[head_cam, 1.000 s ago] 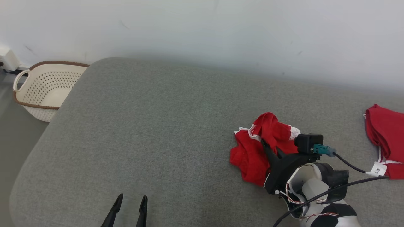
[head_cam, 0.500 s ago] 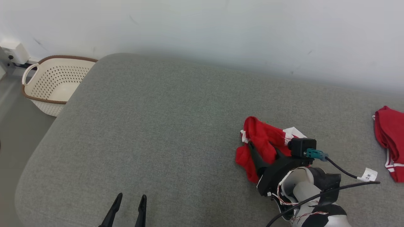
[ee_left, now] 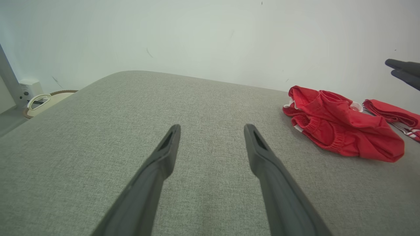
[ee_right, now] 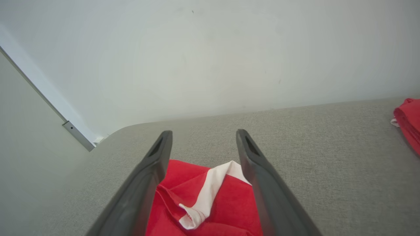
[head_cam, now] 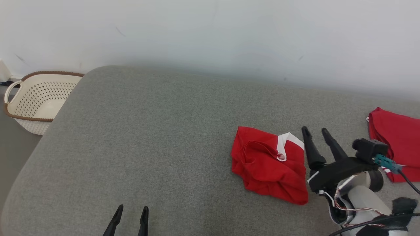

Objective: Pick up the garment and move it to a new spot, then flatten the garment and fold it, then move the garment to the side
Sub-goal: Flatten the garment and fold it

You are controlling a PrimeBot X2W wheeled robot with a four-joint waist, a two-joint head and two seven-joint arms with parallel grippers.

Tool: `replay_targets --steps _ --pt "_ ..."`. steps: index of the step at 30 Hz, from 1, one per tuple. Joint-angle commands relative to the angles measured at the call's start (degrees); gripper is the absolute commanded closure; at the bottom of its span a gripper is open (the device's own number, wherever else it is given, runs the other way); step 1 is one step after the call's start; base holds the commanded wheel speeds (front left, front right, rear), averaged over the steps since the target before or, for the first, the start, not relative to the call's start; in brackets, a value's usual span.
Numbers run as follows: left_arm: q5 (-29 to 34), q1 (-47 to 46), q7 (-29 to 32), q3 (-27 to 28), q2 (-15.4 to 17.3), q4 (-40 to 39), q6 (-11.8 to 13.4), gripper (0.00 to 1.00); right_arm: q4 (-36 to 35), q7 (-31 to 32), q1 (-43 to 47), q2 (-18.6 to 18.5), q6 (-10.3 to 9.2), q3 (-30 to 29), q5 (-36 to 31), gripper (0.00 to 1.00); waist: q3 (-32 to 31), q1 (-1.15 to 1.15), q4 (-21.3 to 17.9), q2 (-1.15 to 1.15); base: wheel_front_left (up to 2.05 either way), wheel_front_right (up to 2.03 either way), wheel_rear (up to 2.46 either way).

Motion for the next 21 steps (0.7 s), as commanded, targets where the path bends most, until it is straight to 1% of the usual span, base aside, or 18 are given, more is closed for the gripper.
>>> replay_targets --steps 1,6,10,11,13,14,15,18,21 --pt "-0.1 0.4 -0.1 0.1 0.0 -0.3 0.3 0.0 -0.3 -0.3 1.3 -0.4 -0.04 -0.7 -0.5 0.0 0.0 0.01 -0.1 0.0 0.0 0.0 0.0" --pt "-0.1 0.8 -0.1 0.1 0.0 -0.6 0.1 0.0 -0.1 -0.5 5.0 -1.4 -0.04 -6.0 -3.1 0.0 0.2 0.01 -0.1 0.0 0.0 0.0 0.0" --pt "0.1 0.8 -0.1 0.2 0.0 -0.8 0.3 0.0 1.3 -0.3 6.7 -0.1 -0.04 -7.7 -5.1 0.0 0.5 0.01 0.0 0.0 0.0 0.0 0.0" --pt "0.1 0.8 -0.1 0.1 0.0 -0.8 0.3 0.0 2.0 -0.1 6.7 0.1 -0.04 -8.0 -5.6 0.09 0.6 0.01 0.0 0.0 0.0 0.0 0.0" --pt "0.1 0.5 -0.1 0.0 0.0 -0.9 0.3 0.0 3.2 0.1 6.4 1.1 -0.04 -8.6 -6.0 0.78 0.9 0.01 0.1 0.0 0.0 0.0 0.0" --pt "0.1 0.4 -0.1 0.0 0.0 -0.9 0.3 0.0 4.2 0.4 5.8 1.0 -0.04 -8.6 -7.2 1.0 1.1 0.01 0.2 0.0 0.0 0.0 0.0" --pt "0.1 0.2 -0.1 -0.1 0.0 -0.9 0.3 0.0 5.0 0.2 5.1 0.9 -0.04 -8.6 -8.4 1.0 1.3 0.01 0.2 0.0 0.0 0.0 0.0" --pt "0.1 -0.4 -0.1 -0.4 0.0 -0.9 0.3 0.0 7.6 0.1 3.7 2.5 -0.04 -9.0 -10.0 1.0 1.9 0.01 0.6 0.0 0.0 0.0 0.0" --pt "0.3 -0.9 -0.1 -0.5 0.0 -0.8 0.2 0.0 10.2 0.2 2.0 3.2 -0.04 -8.7 -11.4 1.0 2.3 0.01 1.1 0.0 0.0 0.0 0.0"
